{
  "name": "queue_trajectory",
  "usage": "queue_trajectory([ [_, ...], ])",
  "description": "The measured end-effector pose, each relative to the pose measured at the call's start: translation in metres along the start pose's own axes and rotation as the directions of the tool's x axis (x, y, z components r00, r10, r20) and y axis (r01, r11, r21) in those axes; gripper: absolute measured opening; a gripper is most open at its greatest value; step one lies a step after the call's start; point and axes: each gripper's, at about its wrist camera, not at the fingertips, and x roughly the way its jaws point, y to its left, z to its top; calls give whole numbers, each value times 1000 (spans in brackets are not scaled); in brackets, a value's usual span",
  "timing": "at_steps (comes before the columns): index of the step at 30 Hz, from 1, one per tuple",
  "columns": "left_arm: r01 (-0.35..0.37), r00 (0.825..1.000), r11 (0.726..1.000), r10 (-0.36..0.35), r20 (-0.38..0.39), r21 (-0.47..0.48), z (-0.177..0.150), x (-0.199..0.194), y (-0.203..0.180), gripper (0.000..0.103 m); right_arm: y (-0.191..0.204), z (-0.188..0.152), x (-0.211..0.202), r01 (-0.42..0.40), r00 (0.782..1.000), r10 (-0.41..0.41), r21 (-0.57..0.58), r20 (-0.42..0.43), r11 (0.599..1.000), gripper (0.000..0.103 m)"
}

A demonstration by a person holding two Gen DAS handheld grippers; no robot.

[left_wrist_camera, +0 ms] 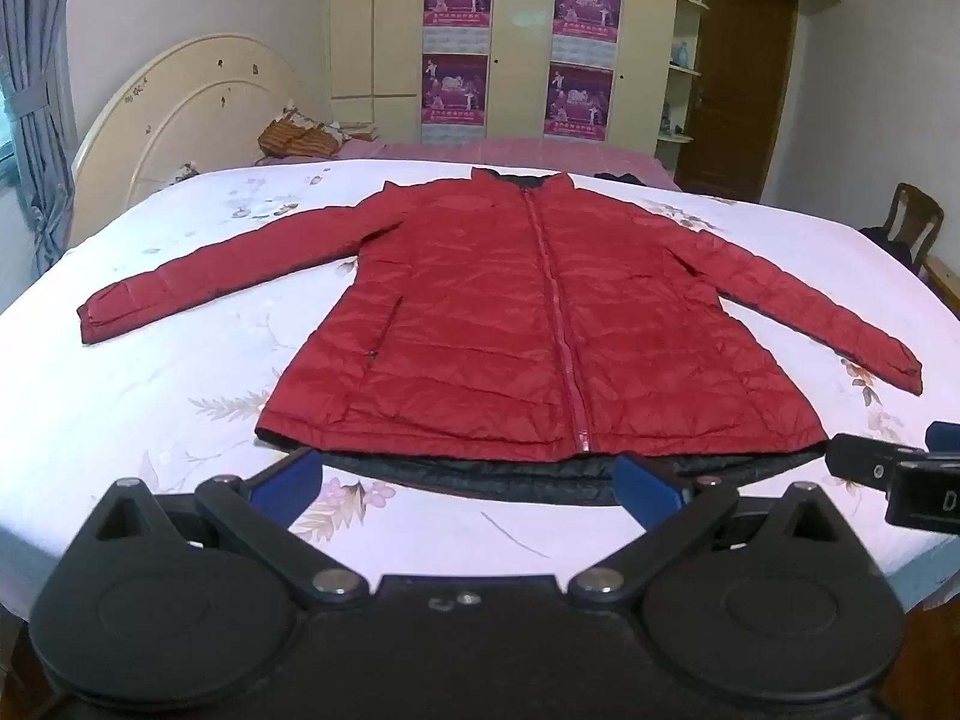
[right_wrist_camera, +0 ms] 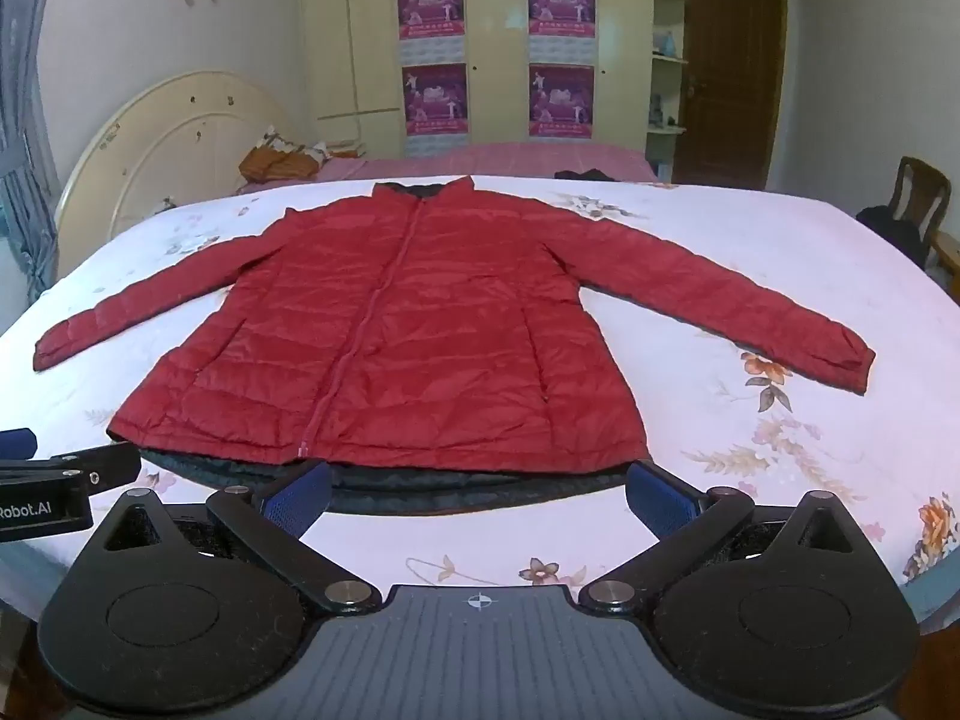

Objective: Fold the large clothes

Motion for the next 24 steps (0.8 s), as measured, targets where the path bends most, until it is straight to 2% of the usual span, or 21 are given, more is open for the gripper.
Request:
queue_trajectory([
  [3, 3, 1000, 1000, -3, 5, 15, 1, 2, -4, 103, 0, 1, 0, 15, 1000, -15, -8, -2, 1000, 103],
  [4, 5, 1000, 1000, -5, 7, -25, -1, 1, 3, 103, 0, 2, 0, 16, 1000, -16, -7, -1, 1000, 103],
  [5, 7, 1000, 1000, -7, 8, -26, -1, 1, 4, 103, 1, 2, 0, 19, 1000, -19, -6, 0, 1000, 103],
  [24, -2, 1000, 1000, 2, 14, -5, 1, -3, 3, 103, 1, 2, 1, 26, 1000, -26, 3, 2, 1000, 103],
])
